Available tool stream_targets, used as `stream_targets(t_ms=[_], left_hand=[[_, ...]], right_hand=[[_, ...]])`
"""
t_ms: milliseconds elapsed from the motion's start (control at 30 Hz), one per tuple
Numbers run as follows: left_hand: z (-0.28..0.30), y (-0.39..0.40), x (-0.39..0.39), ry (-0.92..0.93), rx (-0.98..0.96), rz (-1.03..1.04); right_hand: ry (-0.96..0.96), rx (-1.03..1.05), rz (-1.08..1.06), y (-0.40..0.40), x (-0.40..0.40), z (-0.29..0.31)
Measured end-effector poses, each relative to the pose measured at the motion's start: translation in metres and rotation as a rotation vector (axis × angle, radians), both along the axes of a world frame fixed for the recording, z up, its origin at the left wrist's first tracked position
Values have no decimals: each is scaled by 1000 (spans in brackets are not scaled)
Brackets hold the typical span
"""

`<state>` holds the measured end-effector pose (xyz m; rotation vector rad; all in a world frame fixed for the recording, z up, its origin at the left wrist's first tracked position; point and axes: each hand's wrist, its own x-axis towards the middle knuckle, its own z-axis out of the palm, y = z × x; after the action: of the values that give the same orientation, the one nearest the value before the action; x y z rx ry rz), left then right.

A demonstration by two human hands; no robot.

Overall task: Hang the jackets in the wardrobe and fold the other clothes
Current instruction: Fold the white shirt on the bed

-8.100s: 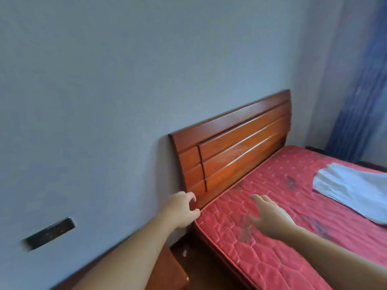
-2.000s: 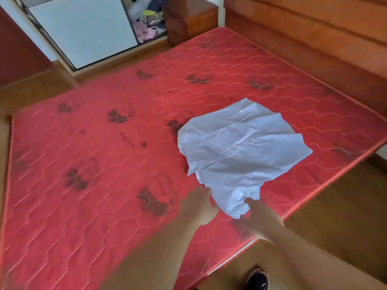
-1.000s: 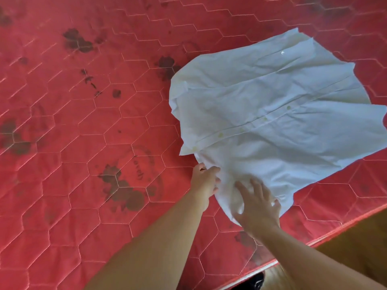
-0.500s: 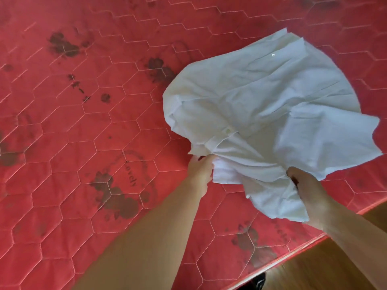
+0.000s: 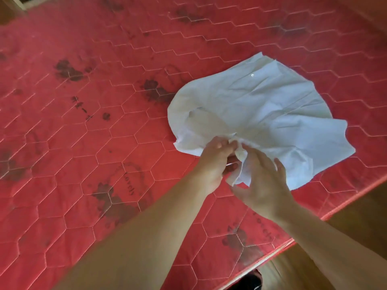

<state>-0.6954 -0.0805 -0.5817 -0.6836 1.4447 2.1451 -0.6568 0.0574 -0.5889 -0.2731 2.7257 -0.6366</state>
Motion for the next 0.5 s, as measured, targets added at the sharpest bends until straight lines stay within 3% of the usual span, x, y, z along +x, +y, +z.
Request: stream_targets(t_ms=[100, 167, 367, 500], left_hand=[[31, -1, -3, 69, -14, -14], [52, -9, -2, 79, -28, -10], [123, -47, 6, 3, -194, 44], [159, -53, 12, -35, -478, 30]], right_hand=[[275, -127, -103, -9, -10, 28], [328, -226, -146, -7, -23, 56], [-15, -528, -232, -4, -55, 158], [-314, -1045, -498, -1, -69, 235]])
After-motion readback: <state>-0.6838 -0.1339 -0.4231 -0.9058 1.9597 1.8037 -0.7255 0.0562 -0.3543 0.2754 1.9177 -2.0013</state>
